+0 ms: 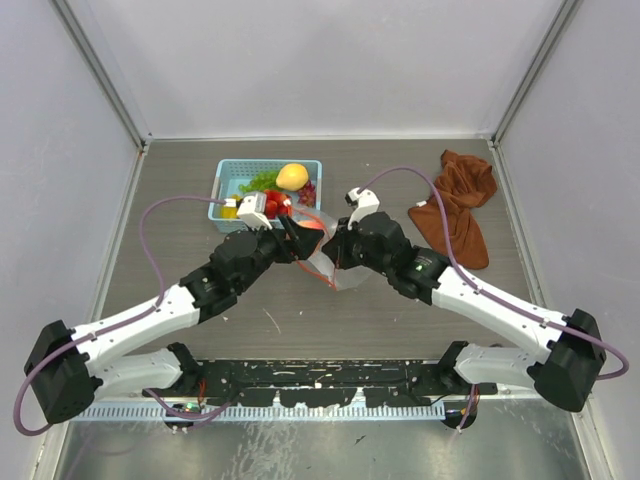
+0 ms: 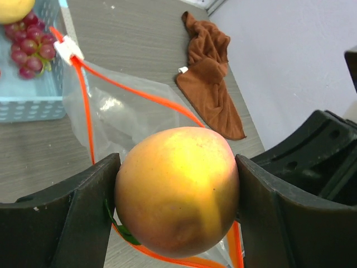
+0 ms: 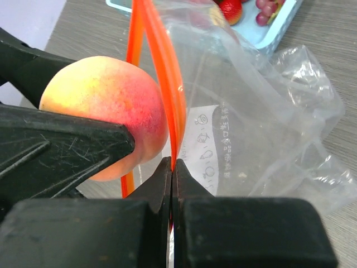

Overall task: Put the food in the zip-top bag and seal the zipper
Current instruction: Place the fake fruit in the zipper food storage bag.

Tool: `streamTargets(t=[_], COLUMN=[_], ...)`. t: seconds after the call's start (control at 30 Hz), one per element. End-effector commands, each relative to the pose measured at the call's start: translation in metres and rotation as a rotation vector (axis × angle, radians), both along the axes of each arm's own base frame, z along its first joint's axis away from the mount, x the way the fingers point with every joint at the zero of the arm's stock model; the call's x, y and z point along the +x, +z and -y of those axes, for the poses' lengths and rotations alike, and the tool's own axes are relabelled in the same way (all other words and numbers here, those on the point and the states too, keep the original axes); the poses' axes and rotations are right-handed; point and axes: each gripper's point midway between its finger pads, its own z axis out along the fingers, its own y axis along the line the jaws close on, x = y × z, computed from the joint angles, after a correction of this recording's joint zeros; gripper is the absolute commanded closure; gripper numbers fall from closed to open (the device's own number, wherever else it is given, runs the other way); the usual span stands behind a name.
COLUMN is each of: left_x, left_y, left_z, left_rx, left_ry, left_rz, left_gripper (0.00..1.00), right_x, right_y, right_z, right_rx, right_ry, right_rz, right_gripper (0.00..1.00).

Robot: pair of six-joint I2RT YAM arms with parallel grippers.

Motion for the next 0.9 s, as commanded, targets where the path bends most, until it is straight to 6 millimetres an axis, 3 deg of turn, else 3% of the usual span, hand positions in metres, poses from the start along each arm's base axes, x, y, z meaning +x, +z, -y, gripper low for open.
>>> streamTargets(t=[0.0, 0.17, 0.5, 0.87], left_x=[-0.003, -0.008, 0.001, 0.0], left_y=[0.044, 0.046, 0.019, 0.015], left_z=[0.0, 0.002, -0.012, -0.002], left_rx=[-0.006, 0.048, 0.236, 0.259], left_ry=[-0.063, -0.113, -0.08, -0.136], left_rz=[0.216, 0.296, 0.317, 0.294], left_gripper=[0.5, 0.49, 0.42, 0.14], right_x=[-0.006, -0.012, -0.017, -0.015], right_y=[0.054, 0.062, 0.061, 0.051], right_z=[-0.011, -0.014, -0.014, -0.019], right_rx=[0.137, 0.18, 0.206, 0.205], right_ry=[0.088, 0.15, 0.203, 0.214], right_rz=[0.054, 0.032, 0.009, -0.016], right_gripper=[1.0, 1.0, 1.0, 1.0])
